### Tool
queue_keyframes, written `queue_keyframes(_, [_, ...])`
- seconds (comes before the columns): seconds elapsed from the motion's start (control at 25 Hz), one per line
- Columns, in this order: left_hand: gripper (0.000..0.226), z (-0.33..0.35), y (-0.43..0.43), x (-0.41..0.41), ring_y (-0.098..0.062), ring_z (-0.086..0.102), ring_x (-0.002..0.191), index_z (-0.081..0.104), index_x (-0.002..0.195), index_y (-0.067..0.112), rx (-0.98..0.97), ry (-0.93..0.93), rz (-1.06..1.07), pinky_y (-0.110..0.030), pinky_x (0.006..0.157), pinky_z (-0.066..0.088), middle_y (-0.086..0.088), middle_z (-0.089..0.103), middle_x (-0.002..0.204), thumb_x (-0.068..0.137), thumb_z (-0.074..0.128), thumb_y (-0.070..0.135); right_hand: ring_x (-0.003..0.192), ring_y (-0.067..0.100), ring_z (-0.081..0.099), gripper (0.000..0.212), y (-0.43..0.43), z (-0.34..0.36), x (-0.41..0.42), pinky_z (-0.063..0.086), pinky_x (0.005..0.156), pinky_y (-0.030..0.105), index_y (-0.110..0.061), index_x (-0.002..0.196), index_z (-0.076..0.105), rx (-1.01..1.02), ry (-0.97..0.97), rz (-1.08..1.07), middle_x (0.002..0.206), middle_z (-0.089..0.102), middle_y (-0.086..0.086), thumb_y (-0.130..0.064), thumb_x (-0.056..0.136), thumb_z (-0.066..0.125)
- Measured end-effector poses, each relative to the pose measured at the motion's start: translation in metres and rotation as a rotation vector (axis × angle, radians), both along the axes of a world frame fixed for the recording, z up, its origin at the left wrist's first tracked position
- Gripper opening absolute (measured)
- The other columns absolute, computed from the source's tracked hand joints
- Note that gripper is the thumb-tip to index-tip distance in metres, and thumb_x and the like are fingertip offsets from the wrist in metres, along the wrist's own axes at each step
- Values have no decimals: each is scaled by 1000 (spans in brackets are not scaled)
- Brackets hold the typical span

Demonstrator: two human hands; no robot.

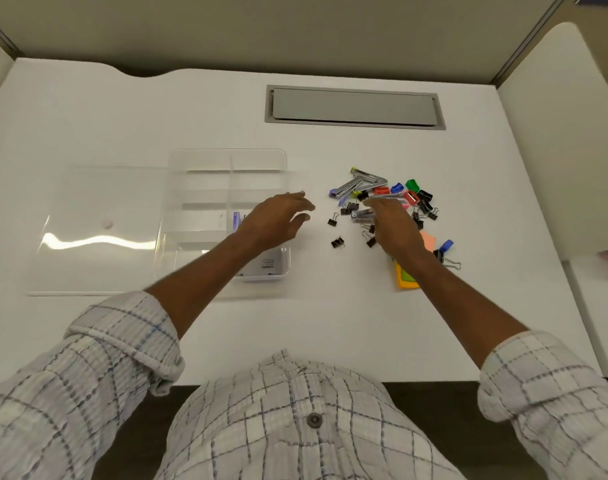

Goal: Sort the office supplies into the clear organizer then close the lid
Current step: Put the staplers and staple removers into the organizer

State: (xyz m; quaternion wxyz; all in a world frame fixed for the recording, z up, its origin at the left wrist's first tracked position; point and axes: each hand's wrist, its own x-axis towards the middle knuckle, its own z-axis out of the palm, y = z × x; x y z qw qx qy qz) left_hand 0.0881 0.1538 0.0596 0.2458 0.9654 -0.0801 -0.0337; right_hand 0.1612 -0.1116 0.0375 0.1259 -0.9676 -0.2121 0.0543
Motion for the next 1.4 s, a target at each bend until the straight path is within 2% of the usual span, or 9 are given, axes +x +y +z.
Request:
queue_keyframes(0.2, [32,-2,-37,-2,-9,42,143,65,130,20,-23,29,-27,-39,108,44,4,63,137,101,53,26,126,32,53,51,-4,-12,20,53,89,45,-14,137,57,-207,-27,121,137,60,11,3,89,59])
queue_keyframes(0.56, [35,-4,-60,-7,-18,50,136,61,134,16,-95,-5,77,-35,111,39,-3,61,138,102,52,27,102,34,64,36,-12,-12,22,54,76,45,-12,126,62,-150,-17,261,121,60,11,-6,90,63])
queue_keyframes(0.76, [42,-6,-71,-4,-20,61,119,56,138,10,-299,-31,198,-33,102,47,-7,62,134,99,60,22,99,23,64,30,1,8,6,52,83,38,-12,124,64,330,215,78,118,61,9,-23,96,63])
queue_keyframes(0.88, [38,-7,-87,2,-24,69,105,58,134,6,-562,13,362,-16,88,52,-10,67,124,99,59,22,98,18,67,28,5,27,-3,55,80,30,-11,118,67,657,437,-89,112,68,7,-26,94,67])
queue_keyframes(1.04, [39,0,-105,7,-22,73,101,66,122,16,-1110,397,488,-33,90,59,-7,74,111,98,57,45,100,19,70,28,1,36,-6,59,80,32,-13,120,67,826,718,-152,114,71,9,-30,98,63])
queue_keyframes(1.12, [33,-2,-111,5,-19,74,93,69,118,18,-1236,476,493,-32,81,60,-5,75,106,94,63,40,98,19,73,24,-6,34,-1,62,80,32,-11,120,67,884,821,-114,112,72,10,-22,99,61])
queue_keyframes(1.24, [25,-6,-116,3,-21,73,87,62,122,10,-1279,495,590,-33,78,62,-10,72,113,100,58,22,101,23,71,26,-21,24,18,59,85,31,-11,122,67,678,520,-63,115,72,9,-15,96,64])
queue_keyframes(1.32, [24,-5,-114,1,-20,72,85,61,122,10,-1264,505,645,-34,82,61,-11,71,115,102,56,22,114,28,65,36,-35,12,37,51,96,32,-7,130,62,437,256,-10,126,67,13,-10,95,64])
queue_keyframes(1.4, [21,-1,-110,0,-17,70,84,63,119,16,-1261,508,679,-34,81,59,-6,73,112,101,56,26,125,33,56,43,-49,-1,55,46,103,40,-5,137,56,188,159,58,134,61,17,-9,95,62])
